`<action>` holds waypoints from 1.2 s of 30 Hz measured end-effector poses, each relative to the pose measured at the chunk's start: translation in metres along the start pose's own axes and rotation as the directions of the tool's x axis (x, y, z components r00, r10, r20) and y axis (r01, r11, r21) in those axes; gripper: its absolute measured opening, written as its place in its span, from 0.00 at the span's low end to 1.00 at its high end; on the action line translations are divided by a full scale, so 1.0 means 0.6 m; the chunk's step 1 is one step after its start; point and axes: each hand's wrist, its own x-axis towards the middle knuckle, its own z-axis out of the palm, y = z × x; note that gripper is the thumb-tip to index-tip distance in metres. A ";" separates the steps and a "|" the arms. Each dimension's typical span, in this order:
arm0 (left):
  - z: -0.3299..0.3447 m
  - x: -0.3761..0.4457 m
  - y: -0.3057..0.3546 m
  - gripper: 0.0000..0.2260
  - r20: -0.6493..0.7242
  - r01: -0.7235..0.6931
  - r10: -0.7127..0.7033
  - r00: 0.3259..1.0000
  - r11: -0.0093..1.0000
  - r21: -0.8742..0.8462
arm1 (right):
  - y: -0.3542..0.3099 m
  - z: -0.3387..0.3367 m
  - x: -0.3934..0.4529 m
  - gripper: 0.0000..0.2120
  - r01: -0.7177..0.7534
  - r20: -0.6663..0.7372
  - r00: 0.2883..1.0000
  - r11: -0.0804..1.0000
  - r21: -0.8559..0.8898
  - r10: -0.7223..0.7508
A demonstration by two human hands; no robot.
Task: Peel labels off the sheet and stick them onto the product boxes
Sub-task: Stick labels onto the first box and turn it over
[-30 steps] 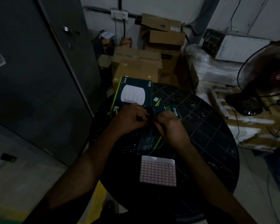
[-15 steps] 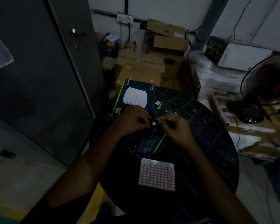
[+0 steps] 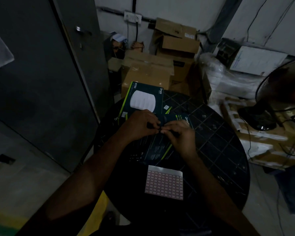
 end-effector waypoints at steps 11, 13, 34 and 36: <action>-0.004 0.006 -0.003 0.06 0.010 0.003 -0.004 1.000 1.000 0.026 | 0.011 -0.012 0.002 0.19 -0.089 0.053 0.995 0.985 0.148 0.082; -0.005 0.007 -0.003 0.06 0.011 -0.006 0.005 1.000 0.999 0.039 | 0.011 0.000 0.001 0.12 -0.061 0.031 0.998 0.994 0.095 0.058; -0.004 -0.050 -0.023 0.09 -0.193 -0.034 0.082 0.978 0.970 0.241 | 0.043 -0.034 -0.014 0.07 -0.164 -0.137 0.976 0.986 0.029 0.167; 0.005 -0.071 -0.034 0.10 -0.251 0.015 0.047 0.967 0.971 0.238 | 0.053 -0.049 -0.019 0.07 -0.203 -0.126 0.969 0.976 0.074 0.211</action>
